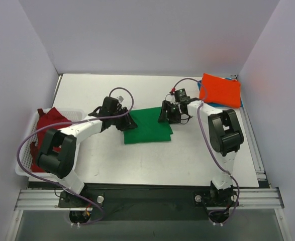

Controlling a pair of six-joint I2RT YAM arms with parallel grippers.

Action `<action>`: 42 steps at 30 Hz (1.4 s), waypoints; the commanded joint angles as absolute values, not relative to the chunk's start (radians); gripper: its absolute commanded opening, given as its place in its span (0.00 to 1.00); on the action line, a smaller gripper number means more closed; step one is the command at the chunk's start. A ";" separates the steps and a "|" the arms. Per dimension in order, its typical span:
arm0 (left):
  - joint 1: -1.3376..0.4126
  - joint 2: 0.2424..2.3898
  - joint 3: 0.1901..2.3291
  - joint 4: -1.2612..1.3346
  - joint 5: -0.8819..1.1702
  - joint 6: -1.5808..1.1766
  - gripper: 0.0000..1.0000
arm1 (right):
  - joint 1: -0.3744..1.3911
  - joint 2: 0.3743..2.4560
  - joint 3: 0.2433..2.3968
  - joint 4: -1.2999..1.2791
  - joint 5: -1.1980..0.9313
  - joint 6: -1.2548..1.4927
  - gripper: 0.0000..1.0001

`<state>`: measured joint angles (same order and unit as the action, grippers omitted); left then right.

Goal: Fold and stack the t-shirts
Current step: Put the neatly folded tshirt into the corner of the board with the right arm

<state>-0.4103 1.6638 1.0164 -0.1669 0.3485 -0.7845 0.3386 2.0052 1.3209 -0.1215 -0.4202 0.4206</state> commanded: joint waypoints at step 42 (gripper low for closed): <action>-0.385 1.330 1.034 -0.543 0.324 -0.434 0.37 | 0.117 2.408 2.425 -0.535 0.452 -0.271 0.00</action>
<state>-0.3988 1.3205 0.9958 -0.5182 0.3286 -0.4835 0.1188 2.4363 2.3230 -0.5285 0.3946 -0.1627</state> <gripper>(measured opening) 0.372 0.119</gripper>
